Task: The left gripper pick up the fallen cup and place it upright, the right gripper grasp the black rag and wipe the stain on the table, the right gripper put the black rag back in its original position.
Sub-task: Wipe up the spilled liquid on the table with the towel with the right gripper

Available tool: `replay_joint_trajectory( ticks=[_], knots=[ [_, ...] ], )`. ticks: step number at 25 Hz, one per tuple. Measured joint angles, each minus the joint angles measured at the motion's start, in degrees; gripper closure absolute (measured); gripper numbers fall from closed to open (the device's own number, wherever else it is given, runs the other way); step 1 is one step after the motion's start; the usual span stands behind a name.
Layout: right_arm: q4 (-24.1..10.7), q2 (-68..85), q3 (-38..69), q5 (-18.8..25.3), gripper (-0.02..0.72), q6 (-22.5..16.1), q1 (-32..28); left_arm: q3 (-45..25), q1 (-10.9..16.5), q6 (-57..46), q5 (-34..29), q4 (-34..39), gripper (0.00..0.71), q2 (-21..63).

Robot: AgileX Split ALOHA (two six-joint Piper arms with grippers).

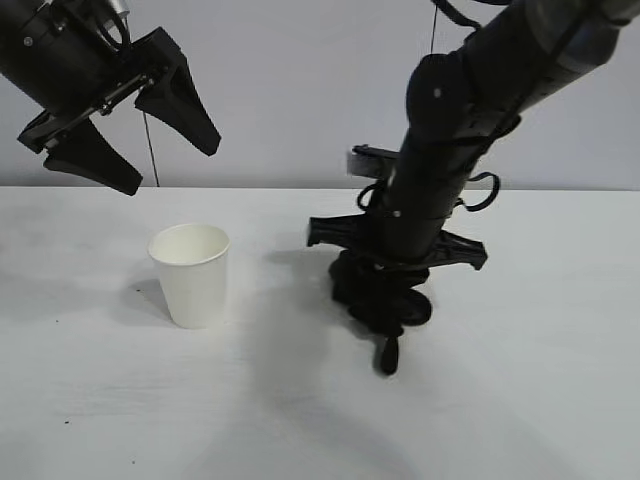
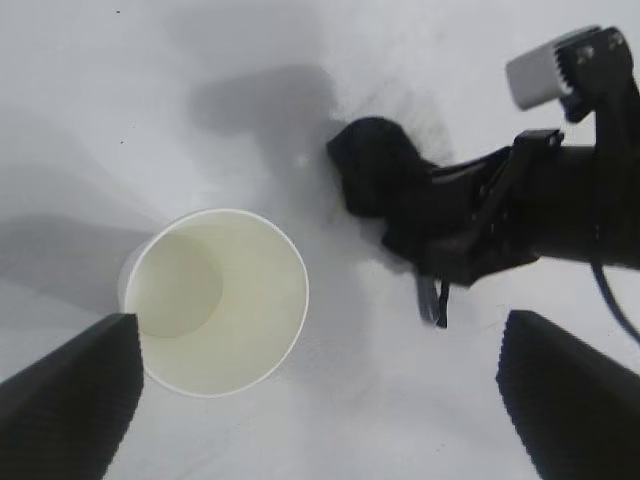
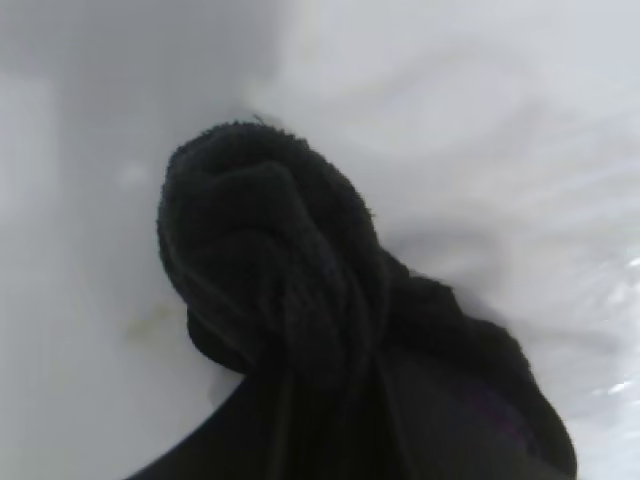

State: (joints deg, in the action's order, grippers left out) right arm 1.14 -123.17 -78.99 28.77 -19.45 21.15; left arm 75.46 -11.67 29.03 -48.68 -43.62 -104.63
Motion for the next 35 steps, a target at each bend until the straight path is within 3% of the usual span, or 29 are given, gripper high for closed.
replay_joint_trajectory(
  ticks=[4,8,11,19,23,30,35],
  knots=[
    [-1.14,0.00,0.00,-0.19,0.597,0.00,-5.29,0.00,0.00,0.00,0.00,0.00,0.016,0.00],
    [-1.51,0.00,0.00,-0.14,0.597,0.00,-5.99,0.00,0.00,0.00,0.00,0.00,0.016,0.00],
    [-1.70,0.00,0.00,-0.14,0.597,0.81,-3.67,0.00,0.00,0.00,0.06,0.00,0.016,0.00],
    [1.06,-0.06,0.00,0.20,0.597,1.65,9.36,0.00,0.00,0.00,0.29,0.00,0.016,0.00],
    [1.49,-0.17,0.00,0.16,0.597,1.30,11.07,0.00,0.00,0.00,0.29,0.00,0.016,0.00],
    [2.88,-0.17,0.06,-0.96,0.597,0.00,5.97,0.00,0.00,0.00,0.29,0.00,0.016,0.00],
    [0.70,-0.17,0.06,-1.40,0.597,-0.12,-1.16,0.00,0.00,0.00,0.29,0.00,0.016,0.00]
  ],
)
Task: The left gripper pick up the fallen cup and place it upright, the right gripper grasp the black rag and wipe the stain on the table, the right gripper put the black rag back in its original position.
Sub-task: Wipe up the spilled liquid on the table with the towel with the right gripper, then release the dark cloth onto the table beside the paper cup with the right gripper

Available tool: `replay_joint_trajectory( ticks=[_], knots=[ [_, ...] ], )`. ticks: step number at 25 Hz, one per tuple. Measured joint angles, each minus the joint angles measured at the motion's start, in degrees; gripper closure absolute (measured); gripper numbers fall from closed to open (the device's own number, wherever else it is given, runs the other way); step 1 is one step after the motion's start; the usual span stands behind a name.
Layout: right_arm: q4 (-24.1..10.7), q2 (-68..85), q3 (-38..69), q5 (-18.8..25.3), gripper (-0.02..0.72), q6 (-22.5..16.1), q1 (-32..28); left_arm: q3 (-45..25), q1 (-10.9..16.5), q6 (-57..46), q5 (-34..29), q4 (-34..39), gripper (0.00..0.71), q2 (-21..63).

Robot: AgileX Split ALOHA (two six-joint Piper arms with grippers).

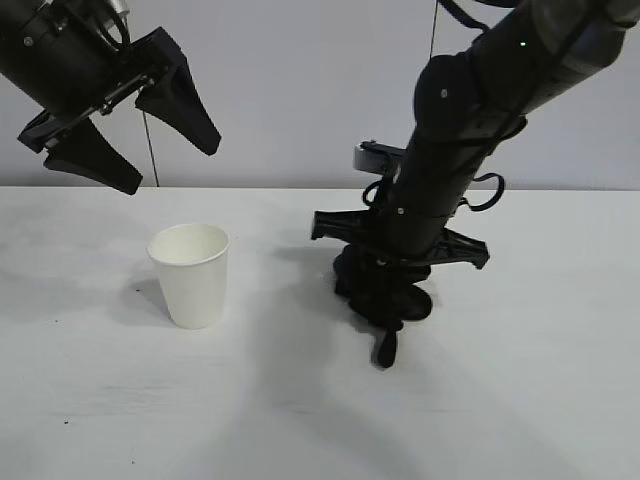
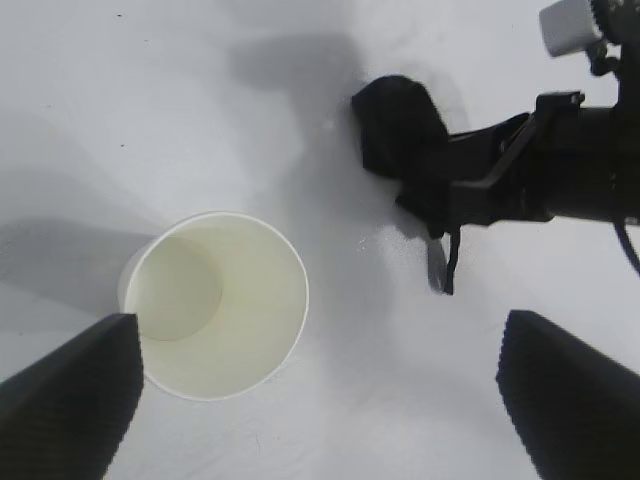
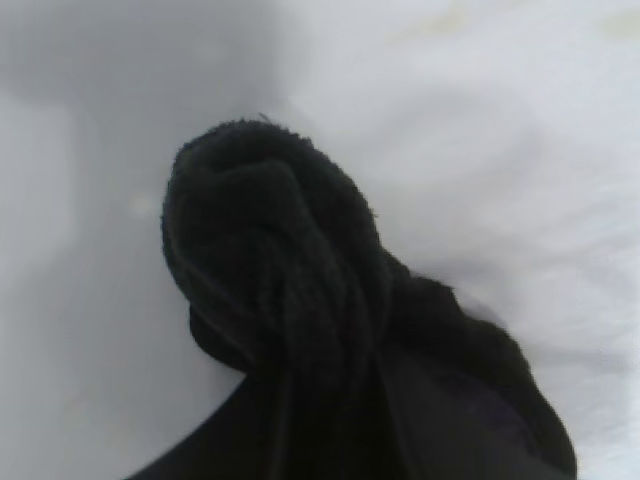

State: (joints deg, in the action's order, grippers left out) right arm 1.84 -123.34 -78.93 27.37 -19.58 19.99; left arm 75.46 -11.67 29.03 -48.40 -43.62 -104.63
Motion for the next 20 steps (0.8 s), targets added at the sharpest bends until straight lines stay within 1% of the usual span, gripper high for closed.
replay_joint_trajectory(
  ticks=[2,6,10,13,14,15,16,17,18,19,20],
  knots=[
    [-0.50,0.21,0.00,0.57,0.597,-0.01,-1.84,0.00,0.00,0.00,0.00,0.00,0.016,0.00],
    [-1.84,1.53,0.24,4.07,0.597,0.63,-3.78,0.00,0.00,0.00,0.00,0.00,0.016,0.00],
    [-2.48,4.10,0.87,8.63,0.597,1.00,-3.88,0.00,0.00,0.00,0.00,0.00,0.016,0.00],
    [-2.48,6.25,0.87,9.63,0.597,1.04,-3.88,0.00,0.00,0.00,0.00,0.00,0.016,0.00],
    [-2.53,6.56,0.87,10.05,0.577,1.09,-3.88,0.00,0.00,0.00,0.00,0.00,0.016,0.00],
    [-2.53,6.64,0.87,10.68,0.524,1.06,-3.88,0.00,0.00,0.00,0.00,0.00,0.016,0.00],
    [-2.53,6.64,0.87,11.16,0.429,1.12,-3.88,0.00,0.00,0.00,0.00,0.00,0.016,0.00],
    [-2.48,6.64,0.87,11.60,0.324,1.24,-3.88,0.00,0.00,0.00,0.00,0.00,0.016,0.00],
    [-2.48,6.64,0.87,11.90,0.199,1.46,-3.88,0.00,0.00,0.00,0.00,0.00,0.016,0.00],
    [-2.41,6.75,0.87,12.00,0.122,1.72,-3.88,0.00,0.00,0.00,0.00,0.00,0.016,0.00],
    [-2.22,6.97,0.87,12.17,0.076,1.94,-3.88,0.00,0.00,0.00,0.00,0.00,0.016,0.00]
  ],
)
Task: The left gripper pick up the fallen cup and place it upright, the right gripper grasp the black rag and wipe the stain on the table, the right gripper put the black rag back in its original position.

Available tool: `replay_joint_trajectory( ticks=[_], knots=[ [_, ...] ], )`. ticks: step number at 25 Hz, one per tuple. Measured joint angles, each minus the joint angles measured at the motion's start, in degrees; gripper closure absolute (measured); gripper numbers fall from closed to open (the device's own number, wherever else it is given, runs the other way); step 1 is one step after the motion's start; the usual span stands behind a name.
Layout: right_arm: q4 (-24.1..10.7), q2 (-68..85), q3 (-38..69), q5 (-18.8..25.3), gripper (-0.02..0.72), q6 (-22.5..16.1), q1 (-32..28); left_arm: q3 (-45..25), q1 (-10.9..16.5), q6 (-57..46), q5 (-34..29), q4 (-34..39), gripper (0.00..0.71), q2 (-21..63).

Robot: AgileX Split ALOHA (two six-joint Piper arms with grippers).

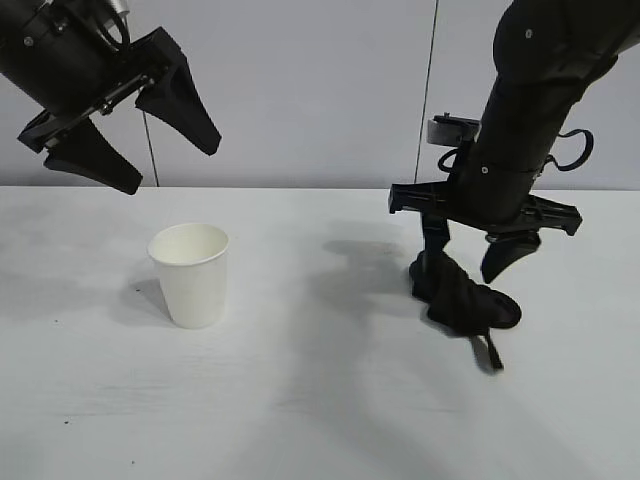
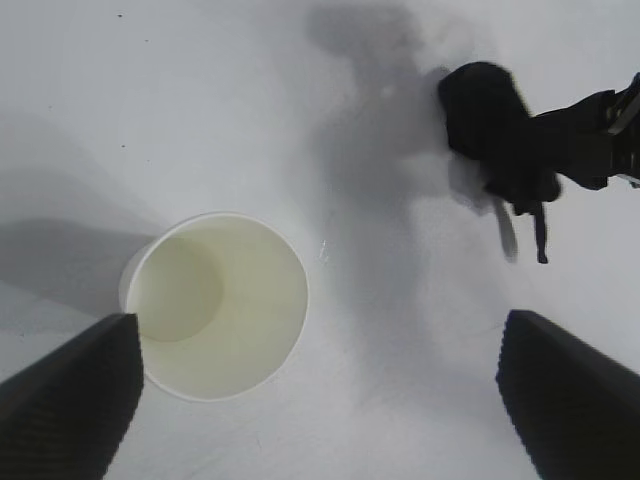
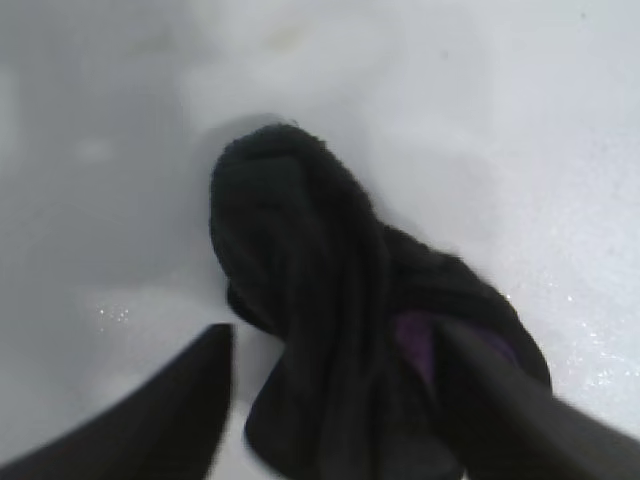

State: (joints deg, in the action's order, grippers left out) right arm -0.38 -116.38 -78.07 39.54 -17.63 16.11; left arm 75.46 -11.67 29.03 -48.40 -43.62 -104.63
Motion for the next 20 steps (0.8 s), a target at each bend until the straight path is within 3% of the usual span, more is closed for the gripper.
replay_joint_trajectory(
  ticks=[4,9,20],
  knots=[
    [1.52,2.25,0.00,1.75,0.020,0.99,0.00,0.00,0.00,0.00,0.00,0.00,0.016,0.00],
    [3.79,8.24,0.00,2.79,0.015,1.52,-1.44,0.00,0.00,0.00,0.00,0.00,0.016,0.00],
    [9.51,13.09,0.00,6.63,0.010,6.49,-5.07,0.00,0.00,0.00,0.00,0.00,0.016,0.00]
  ],
)
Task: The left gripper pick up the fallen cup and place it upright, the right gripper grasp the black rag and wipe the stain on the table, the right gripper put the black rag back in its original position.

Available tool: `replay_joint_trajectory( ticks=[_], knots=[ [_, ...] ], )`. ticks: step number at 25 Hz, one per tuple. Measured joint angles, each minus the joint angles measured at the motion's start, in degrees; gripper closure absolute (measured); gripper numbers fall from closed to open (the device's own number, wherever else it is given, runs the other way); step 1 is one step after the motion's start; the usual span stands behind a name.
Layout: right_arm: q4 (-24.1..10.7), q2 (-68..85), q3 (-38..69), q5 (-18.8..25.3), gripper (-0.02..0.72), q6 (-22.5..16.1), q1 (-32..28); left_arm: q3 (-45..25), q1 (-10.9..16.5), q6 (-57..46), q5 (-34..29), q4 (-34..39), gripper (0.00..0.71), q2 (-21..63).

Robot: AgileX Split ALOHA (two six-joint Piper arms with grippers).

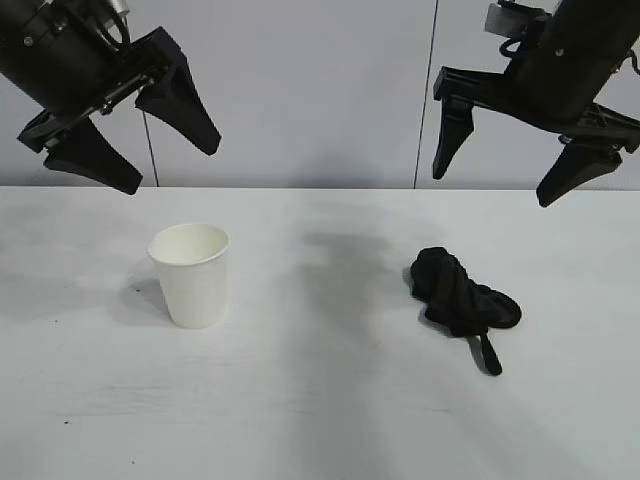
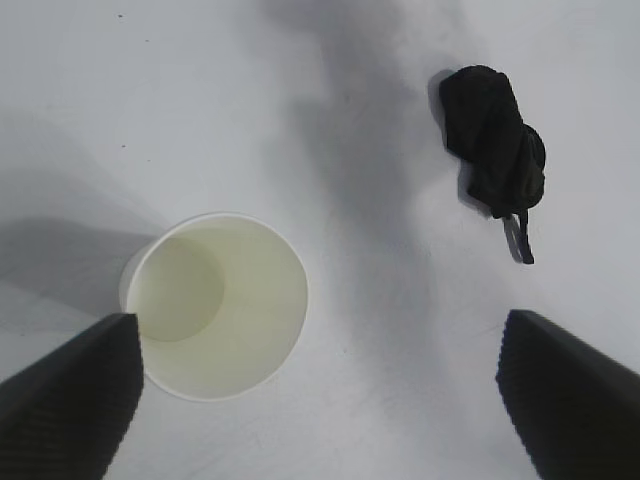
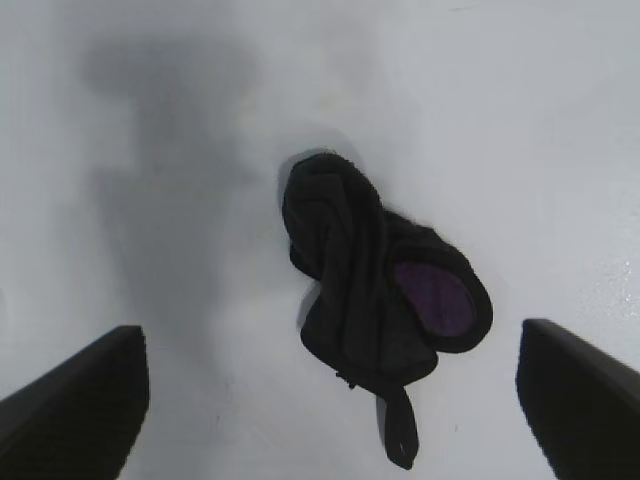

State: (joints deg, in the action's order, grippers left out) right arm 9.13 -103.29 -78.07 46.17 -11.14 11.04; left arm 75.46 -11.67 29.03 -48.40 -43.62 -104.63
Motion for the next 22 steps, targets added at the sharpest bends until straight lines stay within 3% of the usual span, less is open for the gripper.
replay_joint_trajectory(
  ticks=[22],
  knots=[
    [1.36,0.00,0.00,-0.20,0.010,0.32,0.00,0.00,0.00,0.00,0.00,0.00,0.016,0.00]
  ],
)
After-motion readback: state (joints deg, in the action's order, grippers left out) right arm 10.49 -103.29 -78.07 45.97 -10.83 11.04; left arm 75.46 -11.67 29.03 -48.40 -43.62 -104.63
